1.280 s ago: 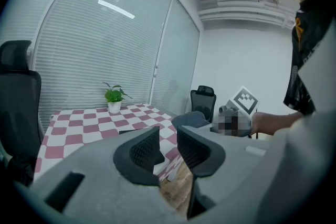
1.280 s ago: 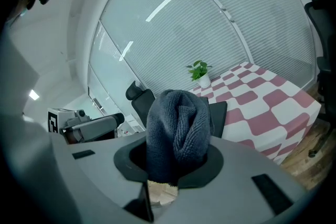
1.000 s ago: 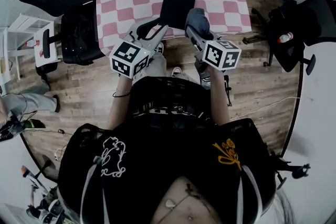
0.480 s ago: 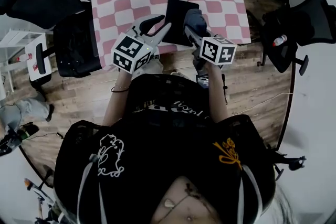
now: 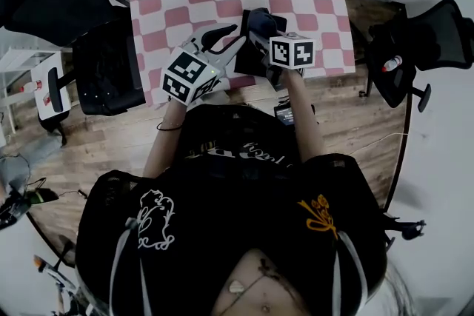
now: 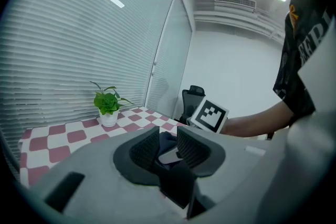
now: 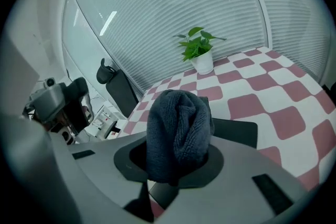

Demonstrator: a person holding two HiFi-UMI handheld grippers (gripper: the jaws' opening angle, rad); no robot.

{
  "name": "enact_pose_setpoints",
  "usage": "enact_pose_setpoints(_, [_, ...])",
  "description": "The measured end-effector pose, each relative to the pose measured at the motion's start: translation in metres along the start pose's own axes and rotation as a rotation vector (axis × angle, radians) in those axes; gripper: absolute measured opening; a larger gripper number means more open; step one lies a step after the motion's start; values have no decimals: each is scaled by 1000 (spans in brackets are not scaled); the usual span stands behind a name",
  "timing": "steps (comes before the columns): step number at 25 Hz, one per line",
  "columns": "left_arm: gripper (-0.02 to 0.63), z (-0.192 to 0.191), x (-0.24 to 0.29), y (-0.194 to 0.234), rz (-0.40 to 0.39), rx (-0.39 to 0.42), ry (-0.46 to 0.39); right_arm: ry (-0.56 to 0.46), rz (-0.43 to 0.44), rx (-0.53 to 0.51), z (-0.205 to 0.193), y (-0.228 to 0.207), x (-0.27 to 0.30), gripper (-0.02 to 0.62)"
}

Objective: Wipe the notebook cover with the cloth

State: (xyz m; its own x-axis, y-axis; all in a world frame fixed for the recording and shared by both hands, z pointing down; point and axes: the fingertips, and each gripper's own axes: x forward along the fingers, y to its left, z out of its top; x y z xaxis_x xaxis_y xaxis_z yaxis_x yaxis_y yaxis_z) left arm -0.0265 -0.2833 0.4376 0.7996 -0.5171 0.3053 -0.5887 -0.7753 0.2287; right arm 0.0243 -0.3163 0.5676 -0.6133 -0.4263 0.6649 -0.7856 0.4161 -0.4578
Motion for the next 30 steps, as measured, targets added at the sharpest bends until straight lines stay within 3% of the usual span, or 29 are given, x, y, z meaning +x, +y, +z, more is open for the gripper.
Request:
enact_pose_setpoints(7, [114,2,-1,17,8,-14,-3,107,15,26,-9,-2,59,74])
enact_pose_setpoints(12, [114,-1,1,23,7,-22,5,118,19,125,-20,-15,75,74])
enact_pose_setpoints(21, [114,0,13,24,-11,-27,11,35,-28,254,-21,-61,42,74])
enact_pose_setpoints(30, [114,1,26,8,-46,-14,23,15,-91,255,-35,-97,4,74])
